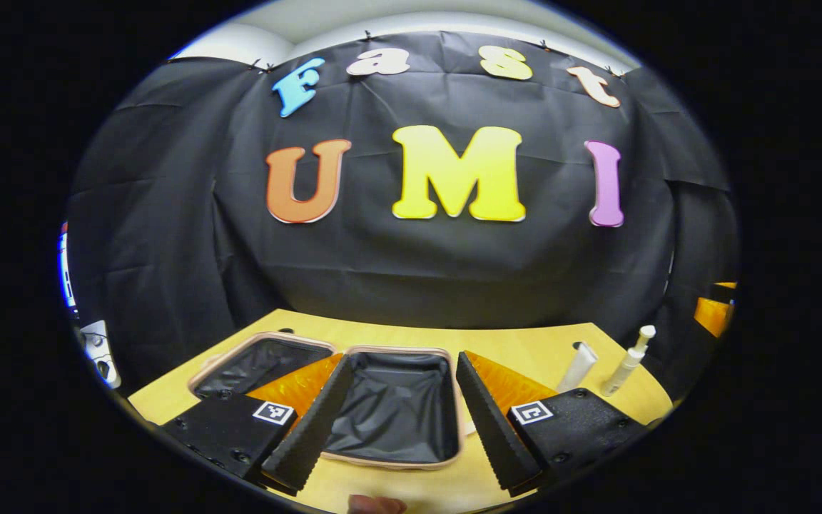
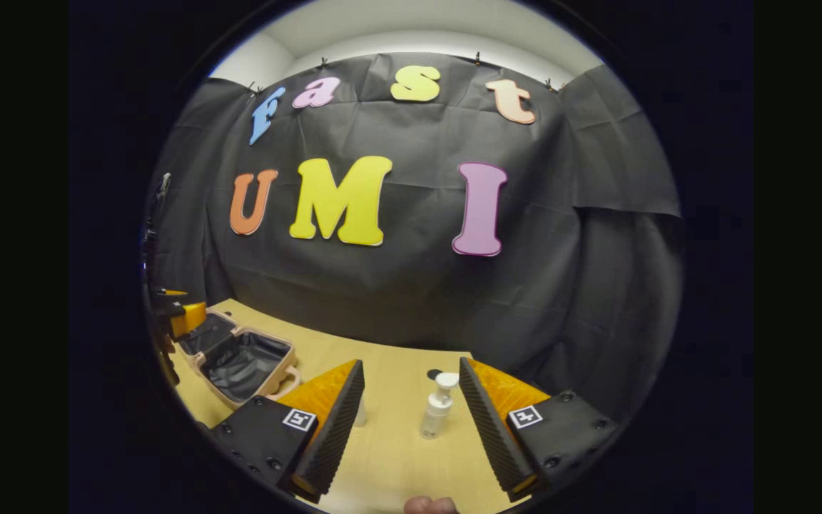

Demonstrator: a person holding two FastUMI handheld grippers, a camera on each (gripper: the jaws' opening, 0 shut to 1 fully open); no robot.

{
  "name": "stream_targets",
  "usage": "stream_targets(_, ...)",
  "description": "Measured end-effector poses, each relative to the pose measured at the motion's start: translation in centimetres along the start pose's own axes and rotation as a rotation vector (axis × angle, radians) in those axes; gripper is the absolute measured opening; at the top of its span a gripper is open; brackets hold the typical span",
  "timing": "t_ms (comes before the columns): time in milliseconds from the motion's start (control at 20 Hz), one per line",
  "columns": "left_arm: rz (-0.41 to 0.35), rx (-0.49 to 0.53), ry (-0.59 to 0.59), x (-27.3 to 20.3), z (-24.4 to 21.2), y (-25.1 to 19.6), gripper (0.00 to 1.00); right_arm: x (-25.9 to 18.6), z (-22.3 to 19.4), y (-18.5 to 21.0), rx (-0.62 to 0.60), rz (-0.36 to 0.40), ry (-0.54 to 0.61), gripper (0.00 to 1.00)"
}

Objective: First open the suitcase, pack the skin care products into it, and then close the suitcase.

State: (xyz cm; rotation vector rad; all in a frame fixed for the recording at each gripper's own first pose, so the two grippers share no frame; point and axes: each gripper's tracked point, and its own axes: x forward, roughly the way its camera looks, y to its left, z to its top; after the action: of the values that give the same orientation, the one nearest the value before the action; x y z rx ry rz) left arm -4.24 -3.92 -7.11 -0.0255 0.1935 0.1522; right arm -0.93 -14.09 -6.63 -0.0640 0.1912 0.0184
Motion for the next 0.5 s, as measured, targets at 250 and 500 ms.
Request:
stream_targets(250,-0.206,0.066,0.03,1.2,-3.4,-11.0,0.95,-1.0,-1.3,-4.2,-0.012,-0.047,0.035,0.79)
stream_targets(500,-0.366,0.098,0.118,4.0,-9.2,-19.7,0.95,-2.4,-3.6,-8.2,-0.041,-0.109,0.106,0.79)
